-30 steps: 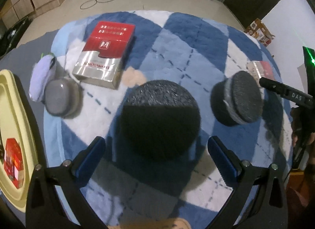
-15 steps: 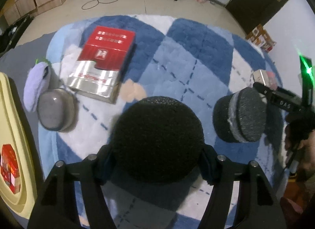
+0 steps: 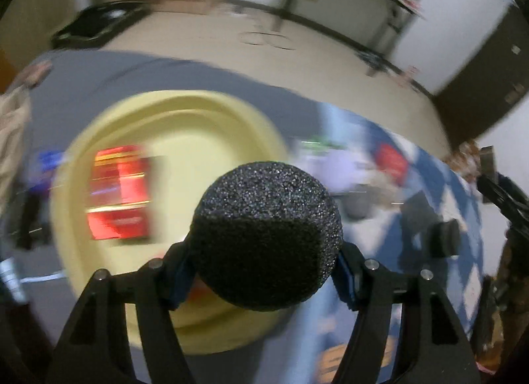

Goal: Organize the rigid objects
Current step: 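Place the sponge puck and Hongqiqiu pack into the yellow tray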

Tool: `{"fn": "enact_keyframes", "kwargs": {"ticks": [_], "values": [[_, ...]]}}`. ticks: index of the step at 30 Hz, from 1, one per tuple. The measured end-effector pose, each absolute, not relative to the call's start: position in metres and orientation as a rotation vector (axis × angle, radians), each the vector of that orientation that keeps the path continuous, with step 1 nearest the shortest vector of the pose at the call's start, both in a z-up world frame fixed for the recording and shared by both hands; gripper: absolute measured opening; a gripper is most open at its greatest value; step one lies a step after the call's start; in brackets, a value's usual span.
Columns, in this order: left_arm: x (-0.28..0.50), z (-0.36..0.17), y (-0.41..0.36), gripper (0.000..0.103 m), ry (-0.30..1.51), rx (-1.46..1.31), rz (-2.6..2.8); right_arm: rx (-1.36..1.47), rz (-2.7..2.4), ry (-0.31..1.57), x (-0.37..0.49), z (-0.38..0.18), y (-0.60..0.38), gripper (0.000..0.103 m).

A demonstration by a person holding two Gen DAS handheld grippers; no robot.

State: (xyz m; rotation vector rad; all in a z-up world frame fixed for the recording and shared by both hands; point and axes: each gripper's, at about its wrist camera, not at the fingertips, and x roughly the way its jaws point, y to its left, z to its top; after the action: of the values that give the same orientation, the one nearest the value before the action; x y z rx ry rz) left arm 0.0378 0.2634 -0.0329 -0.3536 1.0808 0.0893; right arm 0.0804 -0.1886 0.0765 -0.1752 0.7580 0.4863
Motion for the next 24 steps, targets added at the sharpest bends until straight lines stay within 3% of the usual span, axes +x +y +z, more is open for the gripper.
{"fn": "enact_keyframes", "kwargs": {"ticks": [5,11,24], "values": [[-0.014,-0.056,0.328,0.069,1.17,-0.368,0.171,-0.39,0.755,0.778,0.048,0.059,-0.033,0.088],[-0.009,-0.078,0.318,0.069,1.205,-0.295,0.101,-0.48,0.849,0.902,0.046,0.009,0.089,0.088],[0.031,-0.111,0.302,0.069,1.305,-0.275,0.051,-0.596,0.716,1.058,0.087,-0.056,0.175,0.088]]}}
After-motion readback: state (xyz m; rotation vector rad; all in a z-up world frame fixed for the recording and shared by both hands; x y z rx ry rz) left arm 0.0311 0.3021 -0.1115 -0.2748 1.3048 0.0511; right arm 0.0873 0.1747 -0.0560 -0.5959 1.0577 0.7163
